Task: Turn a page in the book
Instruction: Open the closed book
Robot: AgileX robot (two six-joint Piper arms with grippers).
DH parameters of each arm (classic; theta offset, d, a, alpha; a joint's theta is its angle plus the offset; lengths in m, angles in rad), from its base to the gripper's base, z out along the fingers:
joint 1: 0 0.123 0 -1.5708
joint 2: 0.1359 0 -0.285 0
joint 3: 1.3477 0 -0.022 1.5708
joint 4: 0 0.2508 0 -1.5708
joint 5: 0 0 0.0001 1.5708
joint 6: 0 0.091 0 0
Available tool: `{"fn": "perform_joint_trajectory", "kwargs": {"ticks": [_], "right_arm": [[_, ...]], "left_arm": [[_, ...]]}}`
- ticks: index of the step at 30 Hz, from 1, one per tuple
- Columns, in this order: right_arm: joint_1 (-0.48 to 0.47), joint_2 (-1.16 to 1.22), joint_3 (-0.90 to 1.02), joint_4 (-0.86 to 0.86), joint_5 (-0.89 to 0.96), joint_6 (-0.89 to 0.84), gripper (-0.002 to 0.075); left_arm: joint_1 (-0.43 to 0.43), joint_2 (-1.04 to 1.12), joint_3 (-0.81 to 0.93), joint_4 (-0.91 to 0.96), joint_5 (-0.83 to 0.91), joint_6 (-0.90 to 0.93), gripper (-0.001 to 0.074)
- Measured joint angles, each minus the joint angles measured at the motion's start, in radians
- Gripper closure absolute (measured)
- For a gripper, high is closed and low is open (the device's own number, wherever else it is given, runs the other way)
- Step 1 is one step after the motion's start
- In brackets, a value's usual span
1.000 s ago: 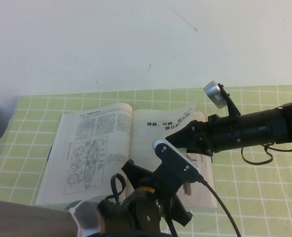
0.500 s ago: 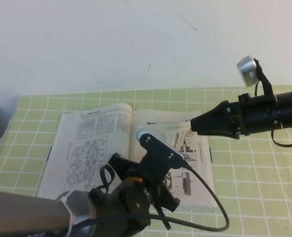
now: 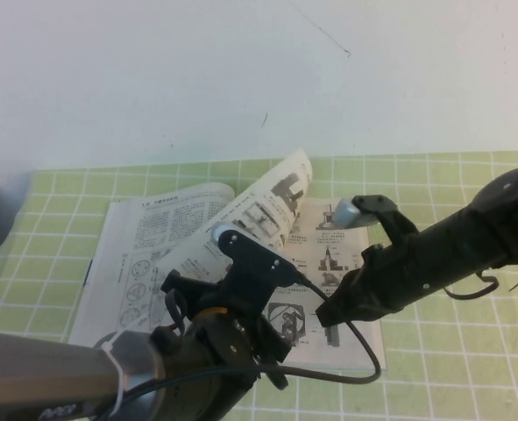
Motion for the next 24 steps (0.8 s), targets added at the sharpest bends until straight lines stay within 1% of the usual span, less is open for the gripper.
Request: {"fn": "perform_joint_trajectory", "kwargs": {"ticks": [4, 6, 14, 20, 24], "right_arm": [[0.034, 0.045, 0.000, -0.005, -0.045, -0.008, 0.0726], [0.041, 0.060, 0.000, -0.015, -0.058, -0.009, 0.0727], [0.043, 0.064, 0.000, -0.023, -0.066, -0.018, 0.0727], [0.043, 0.064, 0.000, -0.023, -0.068, -0.022, 0.0727], [0.043, 0.064, 0.000, -0.023, -0.070, -0.029, 0.0727]], "left_arm": [[0.000, 0.000, 0.000, -0.111, -0.092, 0.132, 0.0738], [0.000, 0.000, 0.000, -0.148, -0.135, 0.170, 0.0738], [0.000, -0.016, 0.000, -0.321, -0.254, 0.253, 0.0738], [0.002, -0.168, 0.000, -0.339, -0.287, 0.278, 0.0738], [0.002, -0.305, 0.000, -0.345, -0.248, 0.280, 0.0738]]}}
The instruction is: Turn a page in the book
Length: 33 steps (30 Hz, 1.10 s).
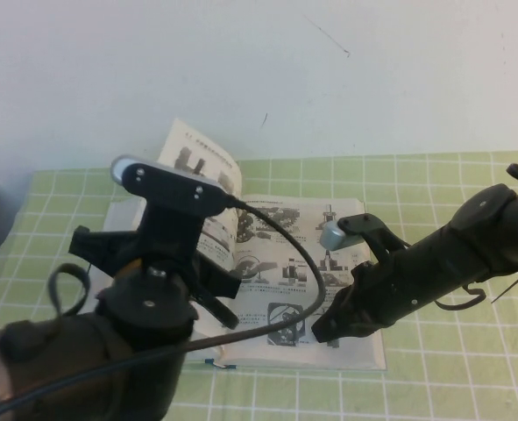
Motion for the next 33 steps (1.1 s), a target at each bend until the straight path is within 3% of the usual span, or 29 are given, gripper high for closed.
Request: {"fn": "perform_joint_trajectory", "kwargs": {"ticks": [6, 10, 16, 24, 29, 33], "right_arm": [[0.000, -0.023, 0.000, -0.045, -0.028, -0.013, 0.0727], [0.000, -0.106, 0.000, -0.171, -0.066, 0.019, 0.0727], [0.000, -0.328, 0.000, -0.527, -0.069, 0.215, 0.0727], [0.000, -0.627, 0.002, -1.126, 0.065, 0.628, 0.0727], [0.000, -0.810, 0.002, -1.458, 0.196, 0.835, 0.0727], [0.000, -0.949, 0.002, -1.614, 0.270, 0.939, 0.0727]], "left_arm": [[0.000, -0.165, 0.002, -0.002, 0.120, 0.012, 0.0738], [0.000, -0.255, 0.009, -0.007, 0.193, 0.029, 0.0738], [0.000, -0.371, 0.010, -0.006, 0.427, 0.042, 0.0738], [0.000, -0.426, 0.034, 0.021, 0.802, -0.023, 0.0738], [0.000, -0.427, 0.088, 0.058, 0.955, -0.188, 0.0738], [0.000, -0.427, 0.128, 0.270, 0.957, -0.420, 0.0738]]}}
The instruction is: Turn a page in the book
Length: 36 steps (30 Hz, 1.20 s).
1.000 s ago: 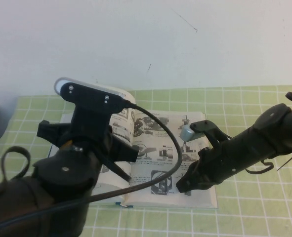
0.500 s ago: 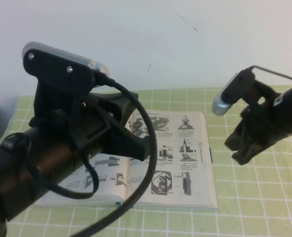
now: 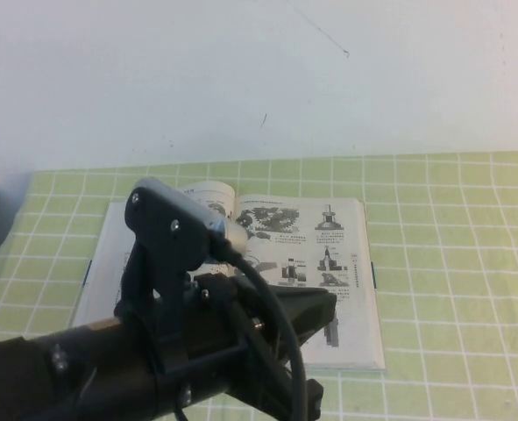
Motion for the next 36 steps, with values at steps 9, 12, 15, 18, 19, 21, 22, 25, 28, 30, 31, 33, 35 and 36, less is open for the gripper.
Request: {"fn": "perform_joint_trajectory", "kwargs": {"ticks": [9, 12, 15, 18, 19, 21, 22, 25, 28, 30, 31, 33, 35, 36], "right_arm": [[0.000, -0.288, 0.008, 0.101, 0.053, 0.048, 0.0727], [0.000, -0.379, 0.058, 0.154, 0.029, 0.050, 0.0727], [0.000, -0.461, 0.161, 0.196, -0.023, 0.050, 0.0727], [0.000, -0.541, 0.292, 0.227, -0.091, 0.052, 0.0727], [0.000, -0.571, 0.332, 0.239, -0.110, 0.052, 0.0727], [0.000, -0.634, 0.430, 0.272, -0.159, 0.052, 0.0727], [0.000, -0.659, 0.476, 0.288, -0.186, 0.052, 0.0727], [0.000, -0.743, 0.587, 0.336, -0.251, 0.052, 0.0727], [0.000, -0.808, 0.666, 0.386, -0.285, 0.052, 0.0727], [0.000, -0.837, 0.702, 0.424, -0.290, 0.052, 0.0727], [0.000, -0.847, 0.717, 0.437, -0.292, 0.052, 0.0727], [0.000, -0.855, 0.737, 0.461, -0.292, 0.054, 0.0727], [0.000, -0.859, 0.745, 0.471, -0.285, 0.054, 0.0727], [0.000, -0.860, 0.746, 0.473, -0.282, 0.054, 0.0727]], "left_arm": [[0.187, 0.000, 0.013, 0.307, 0.084, -0.255, 0.0738], [0.290, 0.000, 0.013, 0.329, 0.141, -0.268, 0.0738], [0.398, -0.002, 0.013, 0.341, 0.157, -0.268, 0.0738], [0.522, -0.002, 0.013, 0.357, 0.157, -0.268, 0.0738], [0.563, -0.002, 0.013, 0.376, 0.163, -0.268, 0.0738], [0.636, -0.011, 0.013, 0.423, 0.190, -0.285, 0.0738], [0.671, -0.017, 0.013, 0.450, 0.210, -0.306, 0.0738], [0.743, -0.047, 0.013, 0.518, 0.241, -0.352, 0.0738], [0.770, -0.087, 0.013, 0.548, 0.250, -0.365, 0.0738], [0.775, -0.126, 0.013, 0.579, 0.254, -0.365, 0.0738], [0.775, -0.148, 0.013, 0.604, 0.256, -0.365, 0.0738], [0.775, -0.194, 0.013, 0.670, 0.265, -0.381, 0.0738], [0.775, -0.249, 0.013, 0.747, 0.268, -0.419, 0.0738], [0.775, -0.271, 0.013, 0.779, 0.270, -0.437, 0.0738]]}}
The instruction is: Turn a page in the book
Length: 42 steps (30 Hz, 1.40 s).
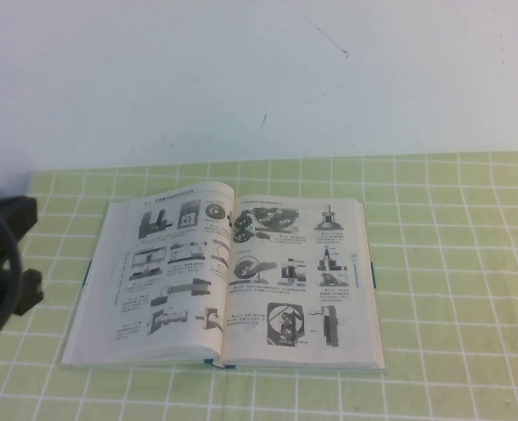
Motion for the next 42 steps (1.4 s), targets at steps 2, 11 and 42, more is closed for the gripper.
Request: {"fn": "perform_joint_trajectory", "kwargs": {"ticks": [2, 11, 42], "right_arm": [[0.000, -0.002, 0.000, 0.002, 0.004, 0.000, 0.0727], [0.000, -0.002, 0.007, 0.006, 0.038, 0.000, 0.0727], [0.000, -0.002, 0.007, 0.008, 0.040, 0.000, 0.0728]], "left_arm": [[0.000, -0.056, 0.000, 0.069, 0.006, -0.046, 0.0738], [0.000, -0.182, 0.000, 0.132, 0.061, -0.083, 0.0738], [0.051, -0.514, 0.354, 0.143, -0.075, 0.033, 0.0738]]}}
